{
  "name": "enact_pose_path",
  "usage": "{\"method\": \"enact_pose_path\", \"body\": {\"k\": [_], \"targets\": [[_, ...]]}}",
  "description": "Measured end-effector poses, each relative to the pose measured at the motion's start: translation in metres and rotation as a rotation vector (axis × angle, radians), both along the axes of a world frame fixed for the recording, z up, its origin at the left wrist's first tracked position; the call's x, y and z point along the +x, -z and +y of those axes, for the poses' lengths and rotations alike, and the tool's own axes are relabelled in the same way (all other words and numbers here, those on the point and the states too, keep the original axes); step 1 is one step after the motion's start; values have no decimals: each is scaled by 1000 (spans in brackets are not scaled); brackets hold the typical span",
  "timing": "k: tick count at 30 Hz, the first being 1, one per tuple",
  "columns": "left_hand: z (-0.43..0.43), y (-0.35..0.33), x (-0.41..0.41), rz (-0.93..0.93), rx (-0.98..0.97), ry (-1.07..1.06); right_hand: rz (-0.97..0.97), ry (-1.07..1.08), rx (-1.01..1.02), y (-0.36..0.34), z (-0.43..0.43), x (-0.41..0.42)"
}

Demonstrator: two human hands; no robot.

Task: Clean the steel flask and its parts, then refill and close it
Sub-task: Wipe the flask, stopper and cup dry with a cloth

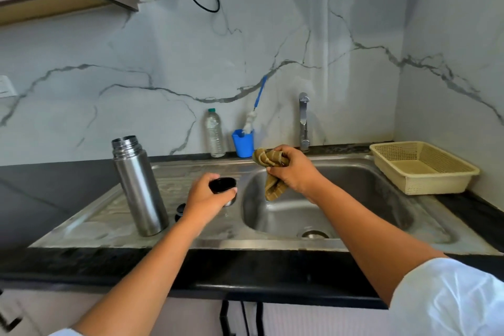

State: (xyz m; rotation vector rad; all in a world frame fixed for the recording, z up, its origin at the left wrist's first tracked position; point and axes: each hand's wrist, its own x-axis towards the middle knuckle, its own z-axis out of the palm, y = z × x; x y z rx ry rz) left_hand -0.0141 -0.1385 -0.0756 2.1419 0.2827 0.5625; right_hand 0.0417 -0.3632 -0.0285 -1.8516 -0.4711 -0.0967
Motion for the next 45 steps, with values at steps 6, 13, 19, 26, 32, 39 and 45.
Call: {"method": "enact_pose_path", "body": {"k": [6, 13, 19, 26, 32, 39, 45], "targets": [[21, 7, -30, 111, 293, -33, -29, -12, -87, 4, 33, -14], [18, 10, -37, 188, 413, -8, -24, -23, -101, 7, 41, -21], [18, 11, -36, 247, 487, -19, 4, -28, -77, 8, 33, -18], [5, 3, -32, 294, 573, -47, 120, -48, 110, 13, 11, -8], [-49, -22, -2, 86, -199, 182, 182, -70, 197, 10, -14, 6], [-118, -33, 54, 93, -824, 420, 285, -254, 261, 16, -47, 25], [-143, -18, 84, 85, -951, 357, 315, 12, 378, 37, -74, 46]]}}
